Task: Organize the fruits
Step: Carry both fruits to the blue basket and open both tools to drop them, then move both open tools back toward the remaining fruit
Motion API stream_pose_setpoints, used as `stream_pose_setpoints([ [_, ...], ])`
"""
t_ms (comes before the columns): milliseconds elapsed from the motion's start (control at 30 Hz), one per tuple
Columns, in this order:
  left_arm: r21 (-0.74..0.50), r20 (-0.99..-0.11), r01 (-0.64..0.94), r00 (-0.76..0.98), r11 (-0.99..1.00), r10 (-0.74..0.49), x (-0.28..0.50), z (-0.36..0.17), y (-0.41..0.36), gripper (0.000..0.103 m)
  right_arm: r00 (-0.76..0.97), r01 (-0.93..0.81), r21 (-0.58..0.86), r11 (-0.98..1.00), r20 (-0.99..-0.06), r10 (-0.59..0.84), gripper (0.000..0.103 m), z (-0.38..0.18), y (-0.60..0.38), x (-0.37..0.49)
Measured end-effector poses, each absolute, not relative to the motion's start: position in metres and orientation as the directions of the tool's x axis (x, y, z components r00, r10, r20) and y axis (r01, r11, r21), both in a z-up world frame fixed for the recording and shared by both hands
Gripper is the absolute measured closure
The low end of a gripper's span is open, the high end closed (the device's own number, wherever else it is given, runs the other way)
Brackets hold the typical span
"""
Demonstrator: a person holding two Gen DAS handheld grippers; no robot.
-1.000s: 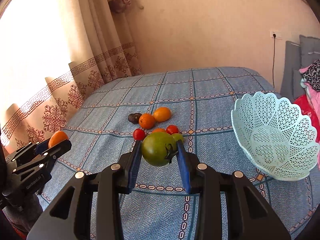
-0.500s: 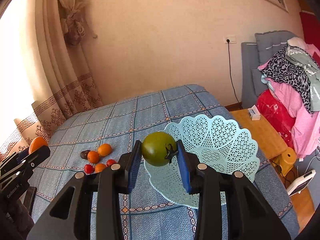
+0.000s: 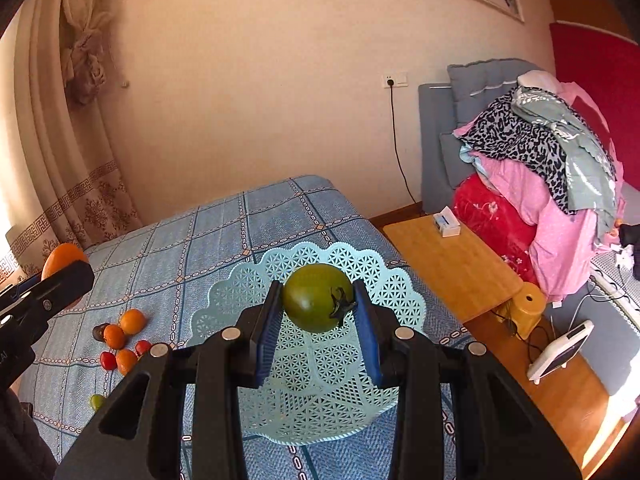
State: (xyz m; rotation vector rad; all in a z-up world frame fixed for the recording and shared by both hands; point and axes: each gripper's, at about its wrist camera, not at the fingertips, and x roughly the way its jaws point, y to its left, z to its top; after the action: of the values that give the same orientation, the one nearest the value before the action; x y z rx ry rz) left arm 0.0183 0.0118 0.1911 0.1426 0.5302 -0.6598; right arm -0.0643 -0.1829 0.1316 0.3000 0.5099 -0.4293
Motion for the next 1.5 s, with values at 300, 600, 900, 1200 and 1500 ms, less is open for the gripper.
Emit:
stream_pose_setpoints([
  [300,-0.08,-0.556,0.641,0.607,0.763,-0.568,0.03,0.174,-0.023,0.065,0.769,0.493,0.173,0.853,-0.545,-0.334,0.068,0.125,-0.199,-0.064],
  [600,-0.083,-0.61,0.684,0.54,0.725,-0.579,0.04,0.143,-0.043,0.065,0.739,0.518,0.166,0.839,-0.58,-0.341,0.068,0.114,-0.21,-0.057],
  [900,-0.07,-0.632,0.723,0.501,0.687,-0.592,0.035,0.127,-0.056,0.065,0.728,0.524,0.172,0.834,-0.599,-0.334,0.068,0.11,-0.213,-0.054],
  [1200,-0.057,-0.62,0.698,0.536,0.714,-0.573,0.036,0.131,-0.051,0.031,0.731,0.538,0.19,0.821,-0.59,-0.343,0.066,0.114,-0.216,-0.059],
  [1500,-0.026,-0.581,0.648,0.61,0.761,-0.539,0.041,0.146,-0.037,0.018,0.741,0.553,0.227,0.802,-0.574,-0.348,0.051,0.12,-0.22,-0.065],
])
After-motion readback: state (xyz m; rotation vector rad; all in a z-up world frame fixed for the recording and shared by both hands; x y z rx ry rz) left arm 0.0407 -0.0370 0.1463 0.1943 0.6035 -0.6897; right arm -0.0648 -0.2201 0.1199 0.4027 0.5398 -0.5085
